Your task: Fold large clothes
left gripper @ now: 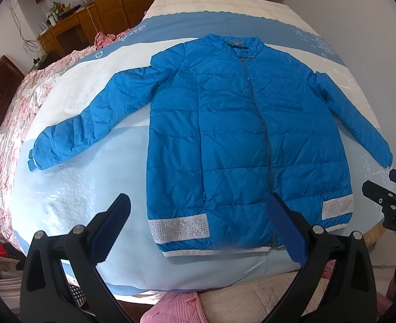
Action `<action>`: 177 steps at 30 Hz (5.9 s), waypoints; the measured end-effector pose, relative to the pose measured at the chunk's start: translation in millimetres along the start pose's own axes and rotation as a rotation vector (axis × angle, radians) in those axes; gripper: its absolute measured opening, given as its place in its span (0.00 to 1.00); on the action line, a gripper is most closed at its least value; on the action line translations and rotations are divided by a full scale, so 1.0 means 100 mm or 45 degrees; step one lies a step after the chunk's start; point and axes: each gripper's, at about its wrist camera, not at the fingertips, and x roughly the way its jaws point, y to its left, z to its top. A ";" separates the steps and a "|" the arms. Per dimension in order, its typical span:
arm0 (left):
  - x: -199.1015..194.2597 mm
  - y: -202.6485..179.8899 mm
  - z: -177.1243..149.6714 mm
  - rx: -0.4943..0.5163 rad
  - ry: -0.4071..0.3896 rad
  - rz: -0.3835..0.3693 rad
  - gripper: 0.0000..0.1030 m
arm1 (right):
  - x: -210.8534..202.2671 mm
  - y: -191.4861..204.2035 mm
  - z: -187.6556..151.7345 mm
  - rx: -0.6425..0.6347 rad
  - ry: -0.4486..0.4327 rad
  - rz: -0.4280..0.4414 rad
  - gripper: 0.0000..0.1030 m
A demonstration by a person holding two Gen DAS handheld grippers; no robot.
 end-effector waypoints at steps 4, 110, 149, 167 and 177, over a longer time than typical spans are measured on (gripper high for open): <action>-0.01 -0.05 0.01 0.013 -0.005 0.007 0.97 | -0.02 -0.05 0.02 0.008 -0.008 0.010 0.96; 2.21 -1.12 2.15 -0.050 0.110 -0.419 0.96 | 1.09 -1.33 1.22 0.087 -0.138 0.649 0.44; 2.24 0.50 2.06 -0.337 0.003 -0.046 0.21 | 1.89 -1.39 1.81 0.230 -0.018 0.603 0.43; 1.82 0.04 2.43 -0.199 -0.137 -0.089 0.39 | 1.75 -1.02 2.31 0.132 -0.065 0.493 0.43; 2.62 -0.14 2.50 -0.128 0.067 -0.034 0.38 | 2.40 -1.02 2.54 0.191 0.057 0.404 0.42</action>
